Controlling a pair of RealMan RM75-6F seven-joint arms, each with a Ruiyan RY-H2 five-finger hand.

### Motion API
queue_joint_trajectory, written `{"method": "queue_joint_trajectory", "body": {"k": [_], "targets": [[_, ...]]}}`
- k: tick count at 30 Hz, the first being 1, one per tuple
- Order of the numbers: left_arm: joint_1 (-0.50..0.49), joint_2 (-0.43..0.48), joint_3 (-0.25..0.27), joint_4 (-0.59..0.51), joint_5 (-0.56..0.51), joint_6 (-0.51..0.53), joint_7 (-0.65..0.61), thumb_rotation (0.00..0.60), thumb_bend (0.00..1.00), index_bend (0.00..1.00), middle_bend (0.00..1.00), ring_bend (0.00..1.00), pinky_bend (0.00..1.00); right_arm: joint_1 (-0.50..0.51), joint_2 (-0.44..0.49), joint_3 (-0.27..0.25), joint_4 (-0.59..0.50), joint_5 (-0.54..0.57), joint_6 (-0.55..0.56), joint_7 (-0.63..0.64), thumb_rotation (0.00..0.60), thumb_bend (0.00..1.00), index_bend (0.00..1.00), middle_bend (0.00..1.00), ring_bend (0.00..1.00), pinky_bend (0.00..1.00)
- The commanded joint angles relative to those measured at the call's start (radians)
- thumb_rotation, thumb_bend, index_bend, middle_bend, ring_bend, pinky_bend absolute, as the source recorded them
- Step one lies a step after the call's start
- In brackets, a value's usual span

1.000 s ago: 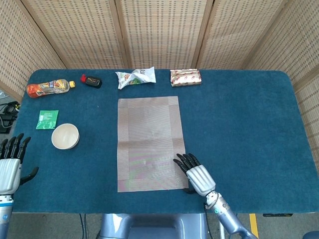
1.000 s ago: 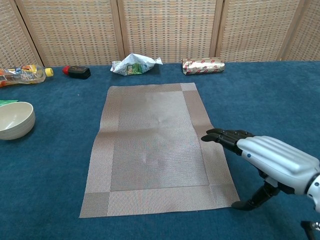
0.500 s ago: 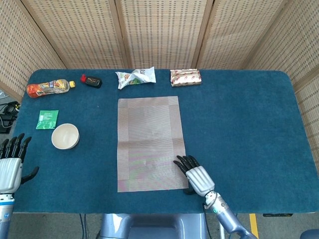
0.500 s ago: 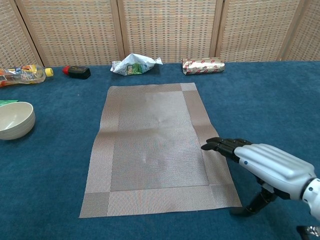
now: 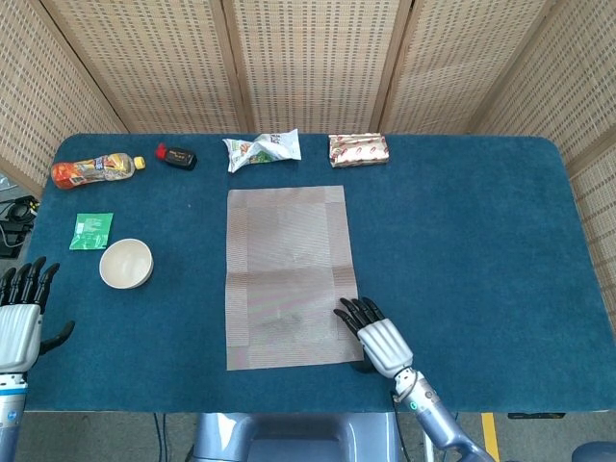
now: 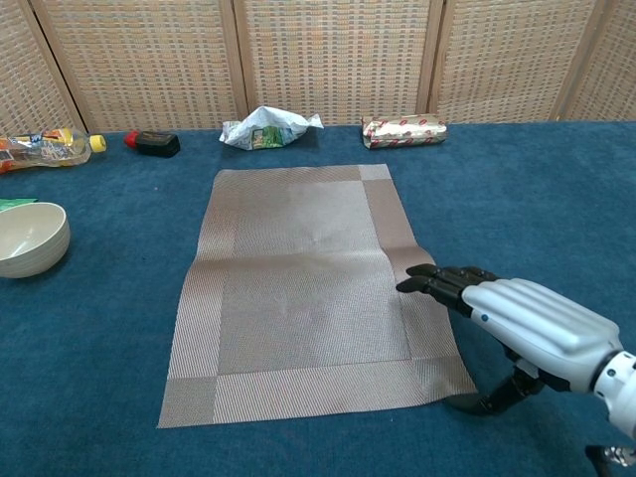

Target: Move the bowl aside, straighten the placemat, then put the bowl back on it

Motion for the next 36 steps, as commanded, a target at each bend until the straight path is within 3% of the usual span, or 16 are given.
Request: {"method": "queue_joint_trajectory", "body": {"k": [1,11,16,21,28,36], "targets": [[0.0,0.001,0.0,0.0,0.0,-0.005,0.0,0.6,0.23,0.07,0.0,0.0,0.0,-0.004,-0.024,-0.012,0.049,-0.052,0.058,0.074,0.6,0.47,0.13,0.0,0.0,0.04],[0.003,0.006,-0.006,-0.007,0.0,-0.004,-0.007,0.6,0.23,0.07,0.0,0.0,0.0,-0.003,-0.038,-0.028,0.094,-0.051,0.05,0.124,0.6,0.52,0.14,0.0,0.0,0.04],[0.002,0.006,-0.007,-0.006,-0.004,-0.011,-0.007,0.6,0.23,0.07,0.0,0.0,0.0,-0.004,-0.055,-0.026,0.122,-0.061,0.073,0.169,0.6,0.48,0.3,0.01,0.0,0.06],[0.002,0.007,-0.009,-0.008,-0.01,-0.018,-0.005,0.6,0.23,0.07,0.0,0.0,0.0,-0.006,-0.087,-0.016,0.176,-0.082,0.122,0.203,0.6,0.46,0.46,0.12,0.0,0.12],[0.002,0.008,-0.012,-0.011,-0.013,-0.02,-0.003,0.6,0.23,0.08,0.0,0.0,0.0,-0.008,-0.119,-0.018,0.237,-0.095,0.153,0.253,0.6,0.46,0.53,0.16,0.0,0.13],[0.003,0.008,-0.013,-0.012,-0.013,-0.023,-0.004,0.6,0.23,0.08,0.0,0.0,0.0,-0.009,-0.126,-0.02,0.251,-0.093,0.16,0.26,0.6,0.54,0.56,0.17,0.0,0.13]]}}
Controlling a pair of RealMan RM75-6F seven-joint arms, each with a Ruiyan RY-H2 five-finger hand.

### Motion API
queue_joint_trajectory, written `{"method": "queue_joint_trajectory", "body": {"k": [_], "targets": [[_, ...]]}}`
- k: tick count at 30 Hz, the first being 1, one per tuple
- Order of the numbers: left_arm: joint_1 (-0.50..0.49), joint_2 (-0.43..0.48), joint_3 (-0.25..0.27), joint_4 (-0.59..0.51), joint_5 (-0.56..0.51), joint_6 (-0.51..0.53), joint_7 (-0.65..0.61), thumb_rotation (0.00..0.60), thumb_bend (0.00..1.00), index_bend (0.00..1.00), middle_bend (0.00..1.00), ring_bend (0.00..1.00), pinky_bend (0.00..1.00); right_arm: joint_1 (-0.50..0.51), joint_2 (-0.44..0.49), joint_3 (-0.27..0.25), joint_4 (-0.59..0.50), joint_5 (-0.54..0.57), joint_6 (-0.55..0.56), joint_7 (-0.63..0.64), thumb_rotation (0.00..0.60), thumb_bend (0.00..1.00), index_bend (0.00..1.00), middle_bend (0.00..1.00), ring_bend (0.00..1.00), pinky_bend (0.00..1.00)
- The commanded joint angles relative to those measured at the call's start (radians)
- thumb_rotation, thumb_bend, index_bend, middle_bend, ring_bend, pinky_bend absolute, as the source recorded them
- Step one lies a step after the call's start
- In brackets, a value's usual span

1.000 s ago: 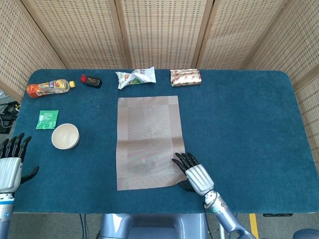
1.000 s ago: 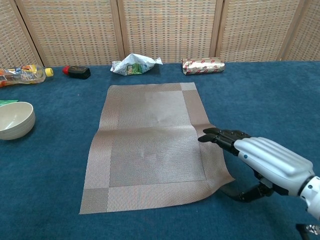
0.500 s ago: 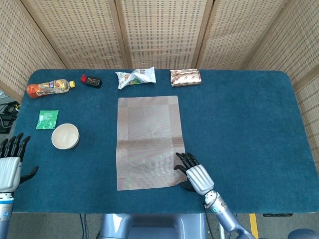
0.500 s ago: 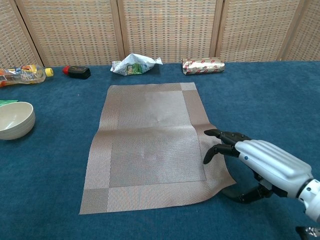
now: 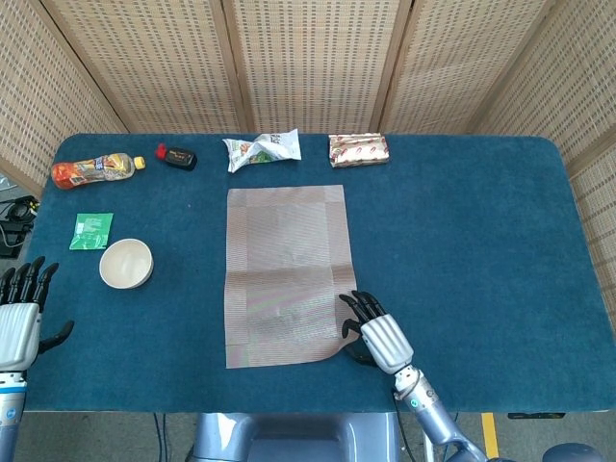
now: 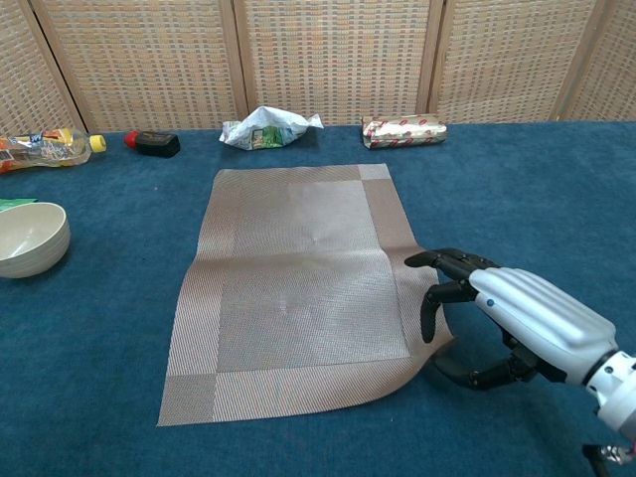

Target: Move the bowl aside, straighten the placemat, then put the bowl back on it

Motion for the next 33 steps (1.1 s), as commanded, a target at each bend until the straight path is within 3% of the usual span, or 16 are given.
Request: {"method": "queue_joint_trajectory", "body": {"k": [1,19,33], "targets": [[0.0,0.0,0.0,0.0,0.0,-0.001,-0.001,0.6,0.23,0.08,0.0,0.0,0.0,-0.001,0.001,0.0,-0.003,0.002,0.002,-0.001,0.6,0.55,0.56,0.17,0.0,0.13],[0.0,0.001,-0.001,-0.003,0.002,-0.006,-0.001,0.6,0.23,0.09,0.0,0.0,0.0,-0.023,0.053,-0.028,-0.077,-0.014,0.034,-0.039,0.6,0.57,0.59,0.17,0.0,0.13],[0.003,0.002,0.001,-0.009,0.008,0.0,0.002,0.6,0.23,0.09,0.0,0.0,0.0,-0.049,0.084,-0.05,-0.11,-0.031,0.067,-0.036,0.6,0.57,0.69,0.26,0.05,0.15]]}}
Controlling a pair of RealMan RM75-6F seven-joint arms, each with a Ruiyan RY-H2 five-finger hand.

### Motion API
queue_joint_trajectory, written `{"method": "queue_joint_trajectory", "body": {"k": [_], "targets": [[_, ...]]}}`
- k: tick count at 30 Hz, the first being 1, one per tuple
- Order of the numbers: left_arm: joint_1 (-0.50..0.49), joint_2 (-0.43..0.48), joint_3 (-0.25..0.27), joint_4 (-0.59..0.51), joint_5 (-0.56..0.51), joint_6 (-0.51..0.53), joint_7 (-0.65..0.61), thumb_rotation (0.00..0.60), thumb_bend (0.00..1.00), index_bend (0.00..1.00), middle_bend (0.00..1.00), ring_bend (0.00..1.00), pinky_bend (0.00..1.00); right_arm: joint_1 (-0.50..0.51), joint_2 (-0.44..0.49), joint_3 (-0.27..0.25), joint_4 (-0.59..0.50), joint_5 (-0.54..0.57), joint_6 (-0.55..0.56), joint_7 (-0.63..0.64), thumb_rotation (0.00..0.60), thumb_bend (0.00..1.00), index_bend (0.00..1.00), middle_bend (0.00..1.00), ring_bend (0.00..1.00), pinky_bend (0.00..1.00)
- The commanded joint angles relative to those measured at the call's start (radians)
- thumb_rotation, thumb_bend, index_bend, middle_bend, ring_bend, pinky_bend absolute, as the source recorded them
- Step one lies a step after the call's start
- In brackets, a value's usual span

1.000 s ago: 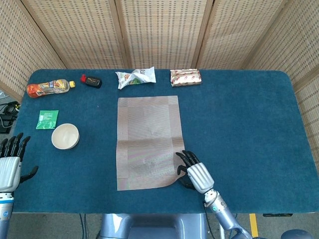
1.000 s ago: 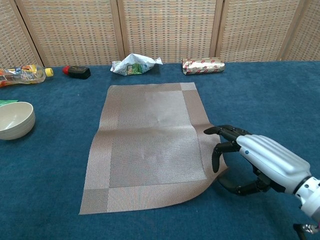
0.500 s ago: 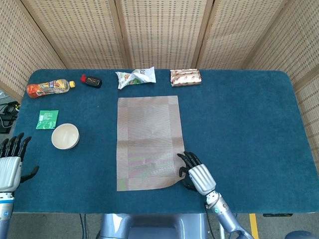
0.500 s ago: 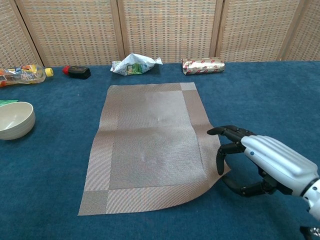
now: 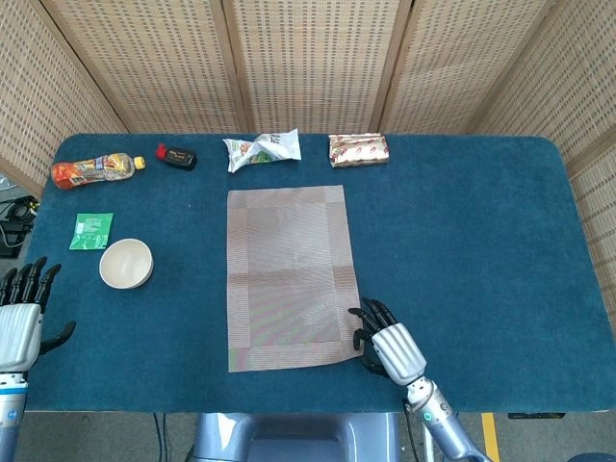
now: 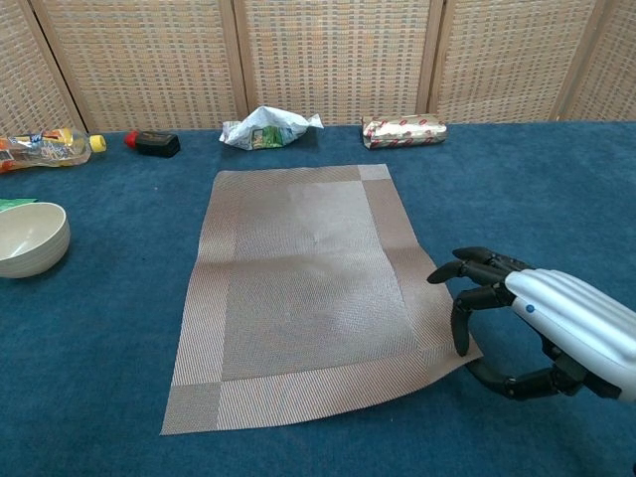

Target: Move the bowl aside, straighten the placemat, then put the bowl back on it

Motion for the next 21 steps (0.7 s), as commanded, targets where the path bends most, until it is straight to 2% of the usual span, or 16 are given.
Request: {"method": "queue_joint_trajectory", "body": {"k": [1,12,21], "targets": [[0.0,0.001,0.0,0.0,0.001,0.0,-0.001,0.6,0.23,0.09,0.0,0.0,0.0,-0.002,-0.002,-0.002,0.004,-0.003,0.002,0.001,0.6,0.57,0.69,0.26,0.05,0.15],[-0.001,0.001,-0.002,0.001,-0.004,-0.007,-0.004,0.6,0.23,0.09,0.0,0.0,0.0,-0.013,0.048,0.005,-0.034,-0.023,0.05,-0.003,0.6,0.57,0.7,0.27,0.06,0.15],[0.001,0.002,-0.005,-0.001,0.001,0.003,-0.009,0.6,0.23,0.09,0.0,0.0,0.0,-0.05,0.166,0.024,-0.074,0.003,0.106,0.013,0.6,0.57,0.72,0.28,0.07,0.15]]}}
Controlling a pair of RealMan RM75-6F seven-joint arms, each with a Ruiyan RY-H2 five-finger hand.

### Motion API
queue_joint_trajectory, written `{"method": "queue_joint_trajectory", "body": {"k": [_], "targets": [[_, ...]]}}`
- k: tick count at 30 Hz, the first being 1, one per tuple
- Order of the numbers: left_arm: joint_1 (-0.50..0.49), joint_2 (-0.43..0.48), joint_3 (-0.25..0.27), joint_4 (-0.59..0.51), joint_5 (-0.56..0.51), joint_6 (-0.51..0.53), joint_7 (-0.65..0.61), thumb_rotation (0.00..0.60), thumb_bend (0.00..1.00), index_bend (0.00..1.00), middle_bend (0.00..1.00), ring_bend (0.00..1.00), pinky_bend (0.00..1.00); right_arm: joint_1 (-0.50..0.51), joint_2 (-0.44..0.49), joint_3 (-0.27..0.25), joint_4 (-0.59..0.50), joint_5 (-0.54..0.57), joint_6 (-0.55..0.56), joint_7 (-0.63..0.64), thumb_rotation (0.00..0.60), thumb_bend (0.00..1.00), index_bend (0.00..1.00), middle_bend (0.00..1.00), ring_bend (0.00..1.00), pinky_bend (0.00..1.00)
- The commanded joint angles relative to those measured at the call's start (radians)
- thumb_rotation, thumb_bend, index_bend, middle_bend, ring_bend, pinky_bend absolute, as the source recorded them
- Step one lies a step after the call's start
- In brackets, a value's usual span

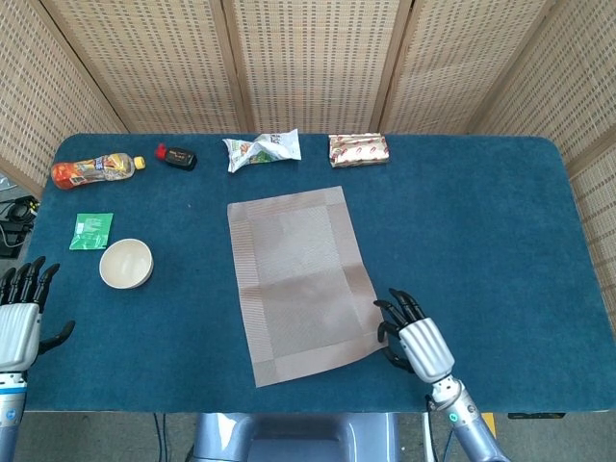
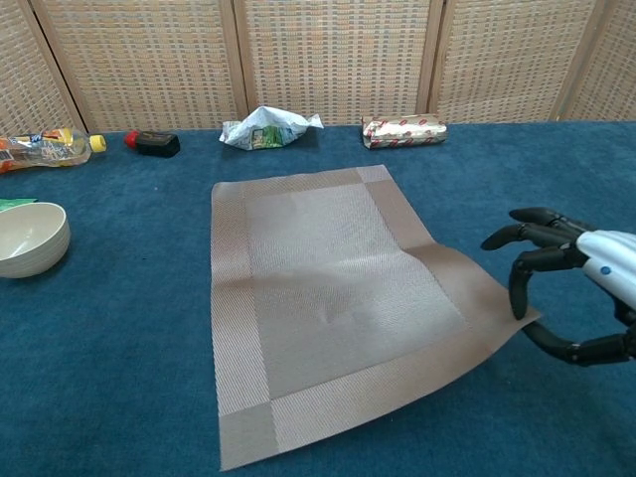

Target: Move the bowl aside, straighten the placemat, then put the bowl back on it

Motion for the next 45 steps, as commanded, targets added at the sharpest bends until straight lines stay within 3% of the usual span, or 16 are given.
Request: {"method": "queue_joint_trajectory", "body": {"k": [1,6,13,19,22,24,27,30,35,45], "targets": [[0.0,0.001,0.0,-0.001,0.001,0.001,-0.001,0.6,0.23,0.09,0.0,0.0,0.0,-0.014,0.048,0.013,-0.009,0.016,0.019,0.015,0.6,0.57,0.72,0.29,0.07,0.15],[0.001,0.002,0.0,-0.003,0.004,0.004,-0.002,0.6,0.23,0.09,0.0,0.0,0.0,-0.016,0.119,0.048,0.011,0.06,0.013,0.036,0.6,0.57,0.73,0.3,0.08,0.15],[-0.001,0.001,-0.004,-0.002,-0.003,-0.002,-0.001,0.6,0.23,0.09,0.0,0.0,0.0,0.007,0.214,0.145,0.038,0.178,-0.051,0.097,0.6,0.56,0.73,0.3,0.09,0.15],[-0.002,-0.002,-0.009,0.001,-0.012,-0.003,0.0,0.6,0.23,0.09,0.0,0.0,0.0,0.058,0.243,0.235,0.084,0.273,-0.126,0.068,0.6,0.55,0.72,0.3,0.09,0.15],[-0.002,-0.003,-0.009,0.001,-0.011,-0.004,0.003,0.6,0.23,0.09,0.0,0.0,0.0,0.082,0.241,0.261,0.114,0.301,-0.156,0.044,0.6,0.51,0.67,0.24,0.07,0.13],[-0.002,-0.002,-0.009,0.001,-0.01,-0.003,0.003,0.6,0.23,0.09,0.0,0.0,0.0,0.092,0.24,0.273,0.139,0.324,-0.174,0.006,0.6,0.45,0.55,0.14,0.02,0.09],[-0.003,-0.003,-0.009,0.004,-0.011,-0.004,0.002,0.6,0.23,0.09,0.0,0.0,0.0,0.082,0.247,0.278,0.142,0.353,-0.182,-0.018,0.6,0.37,0.35,0.01,0.0,0.02],[-0.005,-0.006,-0.008,0.007,-0.012,-0.01,0.004,0.6,0.23,0.09,0.0,0.0,0.0,0.056,0.258,0.276,0.131,0.373,-0.173,-0.004,0.6,0.31,0.2,0.0,0.0,0.0],[-0.006,-0.009,-0.006,0.008,-0.001,-0.004,0.007,0.6,0.23,0.09,0.0,0.0,0.0,0.003,0.283,0.255,0.098,0.378,-0.137,0.017,0.6,0.27,0.16,0.0,0.0,0.0],[-0.064,0.021,-0.027,-0.043,0.022,-0.058,0.037,0.6,0.17,0.09,0.0,0.0,0.0,-0.129,0.332,0.174,-0.04,0.23,0.103,0.063,0.6,0.16,0.09,0.0,0.0,0.0]]}}
